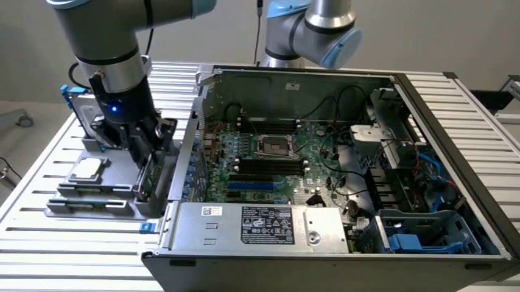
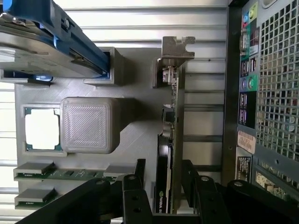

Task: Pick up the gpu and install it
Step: 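Pick up the gpu and move the gpu toward the slot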

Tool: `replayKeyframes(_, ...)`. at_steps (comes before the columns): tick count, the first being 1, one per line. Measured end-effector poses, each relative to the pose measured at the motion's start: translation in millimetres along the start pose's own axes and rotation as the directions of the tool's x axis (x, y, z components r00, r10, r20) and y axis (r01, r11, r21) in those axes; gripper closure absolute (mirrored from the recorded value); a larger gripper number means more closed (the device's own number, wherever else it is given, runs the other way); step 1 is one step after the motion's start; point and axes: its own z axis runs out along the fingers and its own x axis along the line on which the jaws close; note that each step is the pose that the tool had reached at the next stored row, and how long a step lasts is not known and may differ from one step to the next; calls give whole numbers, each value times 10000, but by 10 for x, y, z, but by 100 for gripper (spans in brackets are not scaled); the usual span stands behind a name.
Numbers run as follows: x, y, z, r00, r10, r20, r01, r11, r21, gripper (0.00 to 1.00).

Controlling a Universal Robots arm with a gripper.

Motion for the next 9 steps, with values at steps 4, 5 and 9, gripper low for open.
replayKeyframes(4,9,0,17,9998,-6,217,6,10000,0,56)
replayKeyframes(5,10,1,20,9997,-7,254,7,10000,1,56)
replayKeyframes(9,18,1,42,9991,-8,415,12,10000,-90,56)
